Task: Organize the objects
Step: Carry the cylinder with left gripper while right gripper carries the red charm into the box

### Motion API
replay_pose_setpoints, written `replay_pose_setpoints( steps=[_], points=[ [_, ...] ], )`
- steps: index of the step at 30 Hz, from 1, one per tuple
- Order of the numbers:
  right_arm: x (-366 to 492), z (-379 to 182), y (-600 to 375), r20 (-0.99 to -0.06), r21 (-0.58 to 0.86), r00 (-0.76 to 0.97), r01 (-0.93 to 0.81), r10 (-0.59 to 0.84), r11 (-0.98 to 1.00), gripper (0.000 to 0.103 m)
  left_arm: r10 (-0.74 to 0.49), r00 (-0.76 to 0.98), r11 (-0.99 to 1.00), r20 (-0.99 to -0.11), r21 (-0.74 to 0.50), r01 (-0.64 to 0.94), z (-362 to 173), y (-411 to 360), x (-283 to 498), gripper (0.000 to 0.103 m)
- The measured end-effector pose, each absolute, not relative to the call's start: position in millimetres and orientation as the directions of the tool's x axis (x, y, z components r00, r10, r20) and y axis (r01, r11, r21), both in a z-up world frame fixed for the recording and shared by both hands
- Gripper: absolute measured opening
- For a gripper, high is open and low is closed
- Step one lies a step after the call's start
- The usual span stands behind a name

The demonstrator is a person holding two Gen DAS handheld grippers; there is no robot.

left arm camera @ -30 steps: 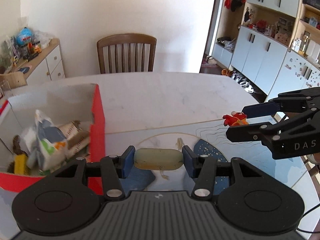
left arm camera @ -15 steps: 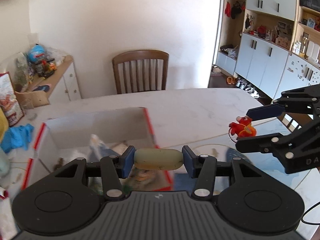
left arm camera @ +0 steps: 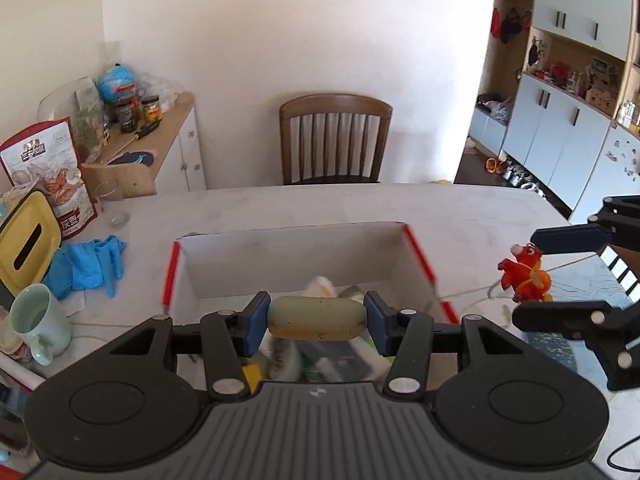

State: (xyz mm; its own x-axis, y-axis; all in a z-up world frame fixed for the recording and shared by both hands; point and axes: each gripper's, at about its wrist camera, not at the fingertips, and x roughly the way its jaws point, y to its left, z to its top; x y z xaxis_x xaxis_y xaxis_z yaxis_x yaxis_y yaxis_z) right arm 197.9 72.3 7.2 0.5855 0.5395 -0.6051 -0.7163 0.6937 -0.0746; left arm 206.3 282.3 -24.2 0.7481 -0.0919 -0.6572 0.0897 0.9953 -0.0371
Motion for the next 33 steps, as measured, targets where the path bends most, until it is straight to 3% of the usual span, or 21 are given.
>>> replay_pose_setpoints(
  steps=[20, 33],
  points=[
    [247, -68, 135, -0.714, -0.104, 0.545, -0.704, 0.440, 0.703, 0.059, -0.020, 0.634, 0.999, -0.773, 0.008, 0.041, -106, 315, 297, 0.050],
    [246, -81, 137, -0.743, -0.066, 0.500, -0.717, 0.446, 0.694, 0.062, -0.025, 0.548, 0.998, -0.836, 0.007, 0.055, -138, 309, 321, 0.051]
  ],
)
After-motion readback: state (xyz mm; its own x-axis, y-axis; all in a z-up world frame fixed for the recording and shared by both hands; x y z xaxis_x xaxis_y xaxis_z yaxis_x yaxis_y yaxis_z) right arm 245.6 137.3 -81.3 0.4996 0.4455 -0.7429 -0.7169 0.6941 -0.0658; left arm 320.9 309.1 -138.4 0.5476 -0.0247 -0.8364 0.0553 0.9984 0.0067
